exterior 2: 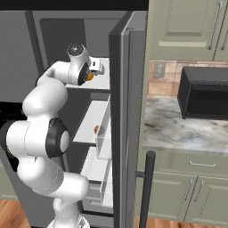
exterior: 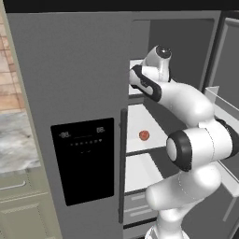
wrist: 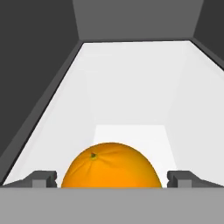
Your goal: Retrieve the orange and peach from the fridge and place them into the bowl on the dining table.
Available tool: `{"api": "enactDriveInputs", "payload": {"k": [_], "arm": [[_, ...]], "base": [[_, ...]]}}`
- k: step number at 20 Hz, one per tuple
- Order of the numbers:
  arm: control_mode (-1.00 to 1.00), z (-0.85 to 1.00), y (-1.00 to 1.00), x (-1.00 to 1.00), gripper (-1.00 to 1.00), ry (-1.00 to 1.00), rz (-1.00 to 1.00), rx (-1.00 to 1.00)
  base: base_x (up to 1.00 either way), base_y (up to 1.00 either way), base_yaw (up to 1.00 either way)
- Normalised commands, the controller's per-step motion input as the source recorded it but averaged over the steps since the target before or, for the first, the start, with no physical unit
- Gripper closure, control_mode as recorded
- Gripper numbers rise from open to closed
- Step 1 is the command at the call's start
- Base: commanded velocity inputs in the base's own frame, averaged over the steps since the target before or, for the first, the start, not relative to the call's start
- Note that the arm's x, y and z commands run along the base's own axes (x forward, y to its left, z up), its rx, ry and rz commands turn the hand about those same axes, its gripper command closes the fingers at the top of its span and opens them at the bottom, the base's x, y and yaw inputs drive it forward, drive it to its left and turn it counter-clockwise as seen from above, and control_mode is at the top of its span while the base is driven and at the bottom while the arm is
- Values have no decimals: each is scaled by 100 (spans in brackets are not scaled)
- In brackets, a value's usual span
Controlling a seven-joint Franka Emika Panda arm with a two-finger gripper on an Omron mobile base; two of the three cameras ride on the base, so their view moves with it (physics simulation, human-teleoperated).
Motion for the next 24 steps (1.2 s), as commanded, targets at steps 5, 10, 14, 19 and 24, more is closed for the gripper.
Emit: {"api": "enactDriveInputs", "payload": {"k": [5, 10, 14, 19, 24], "arm": [[-100, -54, 3, -4, -100, 2, 0, 0], [-100, -62, 0, -18, 100, 4, 0, 0], [-100, -51, 0, -11, 100, 5, 0, 0], [-100, -4, -8, -71, 100, -12, 0, 0], [-100, 3, -31, -100, 100, -26, 0, 0]], "base": [[0, 0, 0], [0, 0, 0], [0, 0, 0], [0, 0, 0], [0, 0, 0]]}}
